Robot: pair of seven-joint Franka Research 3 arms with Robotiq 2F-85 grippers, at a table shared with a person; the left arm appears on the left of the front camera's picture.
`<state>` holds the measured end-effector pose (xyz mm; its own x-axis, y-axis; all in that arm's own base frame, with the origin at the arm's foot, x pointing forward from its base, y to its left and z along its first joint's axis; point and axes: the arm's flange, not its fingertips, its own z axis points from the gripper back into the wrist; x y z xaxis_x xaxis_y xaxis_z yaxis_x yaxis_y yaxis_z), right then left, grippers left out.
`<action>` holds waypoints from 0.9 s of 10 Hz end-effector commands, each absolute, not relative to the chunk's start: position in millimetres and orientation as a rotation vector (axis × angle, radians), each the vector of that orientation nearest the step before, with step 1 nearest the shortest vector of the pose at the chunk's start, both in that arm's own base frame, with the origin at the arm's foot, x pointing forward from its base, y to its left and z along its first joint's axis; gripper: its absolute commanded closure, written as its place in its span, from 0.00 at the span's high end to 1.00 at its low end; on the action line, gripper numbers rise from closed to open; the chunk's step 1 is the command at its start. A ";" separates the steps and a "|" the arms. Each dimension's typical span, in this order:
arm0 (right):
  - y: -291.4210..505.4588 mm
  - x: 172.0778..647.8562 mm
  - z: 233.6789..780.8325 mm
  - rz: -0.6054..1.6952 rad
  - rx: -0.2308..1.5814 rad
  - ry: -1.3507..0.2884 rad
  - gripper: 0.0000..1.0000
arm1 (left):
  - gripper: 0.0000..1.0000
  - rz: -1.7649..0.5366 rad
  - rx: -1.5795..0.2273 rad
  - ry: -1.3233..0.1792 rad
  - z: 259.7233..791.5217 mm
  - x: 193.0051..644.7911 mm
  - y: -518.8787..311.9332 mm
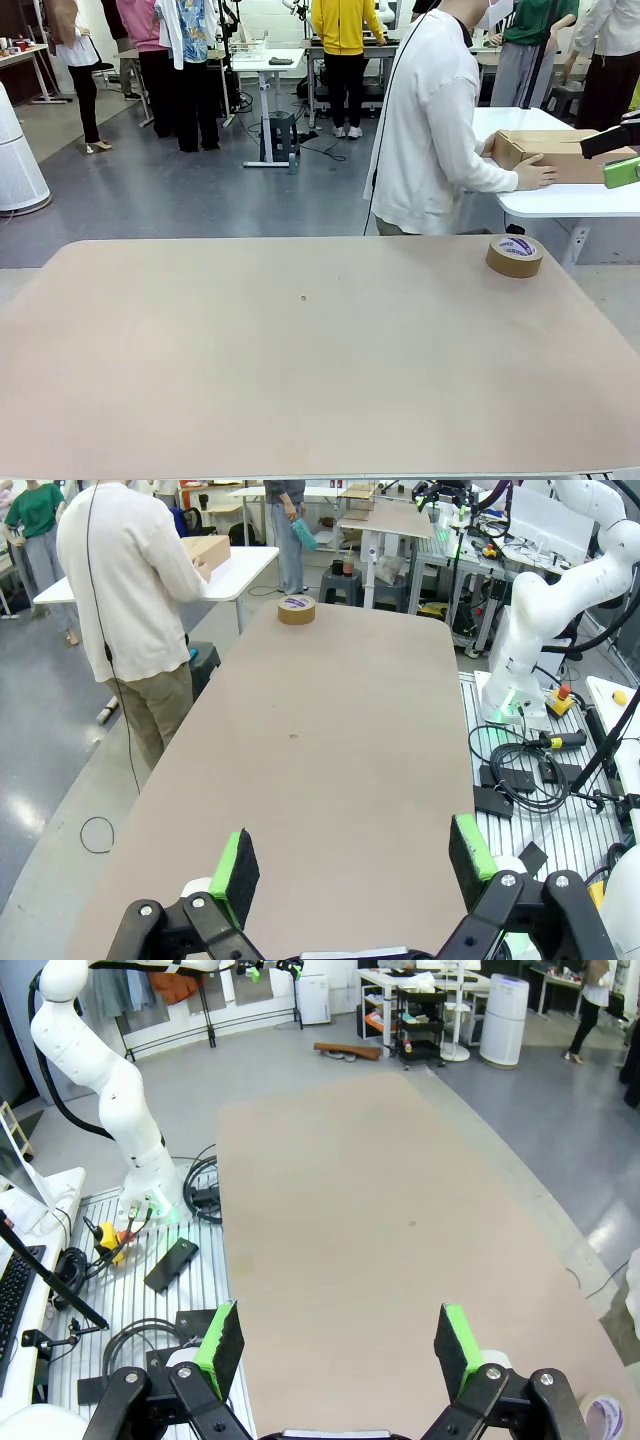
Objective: Wrap the clocks to prevent damage.
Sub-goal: After the human seals the box with tape, release both hands from the side flaps of the Package Box.
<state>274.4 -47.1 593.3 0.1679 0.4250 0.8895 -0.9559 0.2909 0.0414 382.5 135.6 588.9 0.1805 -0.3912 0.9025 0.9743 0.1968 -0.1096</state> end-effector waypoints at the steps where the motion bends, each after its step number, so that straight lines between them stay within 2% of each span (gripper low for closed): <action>1: -46.0 279.2 594.8 1.123 0.743 -0.939 1.00 | 1.00 -1.155 -0.857 -0.875 591.8 382.5 137.7; 9: -46.0 279.2 594.8 1.123 0.743 -0.939 1.00 | 1.00 -1.155 -0.857 -0.875 591.8 382.5 137.7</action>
<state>275.0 -47.2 592.9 0.1691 0.4252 0.8892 -0.9558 0.2908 0.0428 382.5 135.6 588.9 0.1805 -0.3912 0.9025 0.9743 0.1967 -0.1096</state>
